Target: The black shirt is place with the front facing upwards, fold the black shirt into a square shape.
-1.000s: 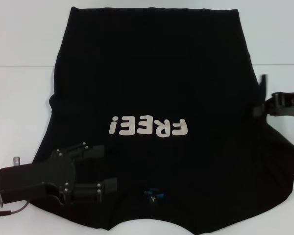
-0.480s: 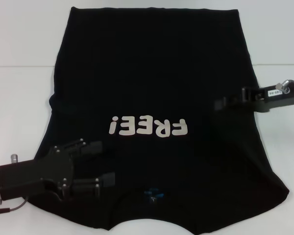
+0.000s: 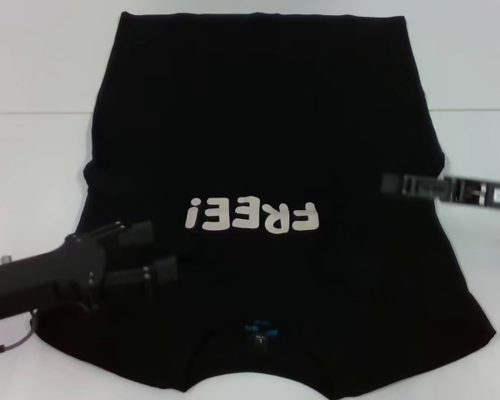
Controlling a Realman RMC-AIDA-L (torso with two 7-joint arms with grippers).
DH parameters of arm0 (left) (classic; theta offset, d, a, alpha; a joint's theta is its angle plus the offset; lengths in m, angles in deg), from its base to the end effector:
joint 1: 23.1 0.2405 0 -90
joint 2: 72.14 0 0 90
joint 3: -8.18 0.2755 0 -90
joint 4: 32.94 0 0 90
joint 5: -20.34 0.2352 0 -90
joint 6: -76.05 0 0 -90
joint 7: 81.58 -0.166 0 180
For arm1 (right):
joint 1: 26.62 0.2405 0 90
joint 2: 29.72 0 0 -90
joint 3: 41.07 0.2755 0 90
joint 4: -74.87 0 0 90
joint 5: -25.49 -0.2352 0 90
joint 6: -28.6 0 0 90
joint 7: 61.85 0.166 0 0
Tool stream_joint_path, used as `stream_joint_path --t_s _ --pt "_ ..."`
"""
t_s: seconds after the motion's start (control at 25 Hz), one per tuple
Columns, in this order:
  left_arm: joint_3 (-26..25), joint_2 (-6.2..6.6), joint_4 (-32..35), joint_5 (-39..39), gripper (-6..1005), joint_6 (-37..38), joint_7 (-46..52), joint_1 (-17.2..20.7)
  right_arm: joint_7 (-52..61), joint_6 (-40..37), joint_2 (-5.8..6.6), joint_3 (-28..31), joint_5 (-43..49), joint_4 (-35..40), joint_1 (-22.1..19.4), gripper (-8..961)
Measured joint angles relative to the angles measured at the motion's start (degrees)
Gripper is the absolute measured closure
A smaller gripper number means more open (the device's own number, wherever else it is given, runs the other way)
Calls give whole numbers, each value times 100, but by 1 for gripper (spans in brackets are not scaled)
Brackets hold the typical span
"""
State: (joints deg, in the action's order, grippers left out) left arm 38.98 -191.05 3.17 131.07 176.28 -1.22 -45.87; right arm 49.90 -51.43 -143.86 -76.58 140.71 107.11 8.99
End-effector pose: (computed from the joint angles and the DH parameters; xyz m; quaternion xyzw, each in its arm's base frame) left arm -0.3121 0.3147 -0.0020 -0.8881 -0.2787 -0.3426 0.1275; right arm 0.2934 0.4167 0.0038 -0.8252 0.4779 0.2653 0.1422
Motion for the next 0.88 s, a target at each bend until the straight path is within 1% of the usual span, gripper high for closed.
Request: stream_joint_path --t_s 0.04,0.12,0.2,0.32,0.4,0.48,0.72,0.8,0.88 --pt "-32 17 12 0 64 10 207 -4 -410 -33 -42 0 -84 -12 -119 399" --pt "-58 100 43 13 64 47 823 -19 -1187 -94 -126 -1 -140 -20 -335 316" --pt "-47 247 56 37 64 76 1499 -40 -2016 -199 -247 0 -150 -8 -549 234" --pt "-42 506 64 51 64 85 2645 -50 -3064 -366 -410 7 -185 21 -799 126" --pt "-52 673 86 83 64 65 3363 -50 -3686 -436 -490 17 -198 22 -926 54" --pt "-59 799 197 248 64 38 4101 -50 -4157 -445 -540 23 -203 -22 -1016 54" --pt "-132 1021 713 1347 64 -138 6248 -81 -4749 -415 -552 56 -207 -193 -1095 53" --pt "-139 1085 763 1698 64 -171 6647 -124 -4859 -385 -553 69 -208 -232 -1112 53" --pt "-134 1109 823 2065 65 -208 6933 -179 -4923 -343 -554 73 -209 -274 -1117 53"
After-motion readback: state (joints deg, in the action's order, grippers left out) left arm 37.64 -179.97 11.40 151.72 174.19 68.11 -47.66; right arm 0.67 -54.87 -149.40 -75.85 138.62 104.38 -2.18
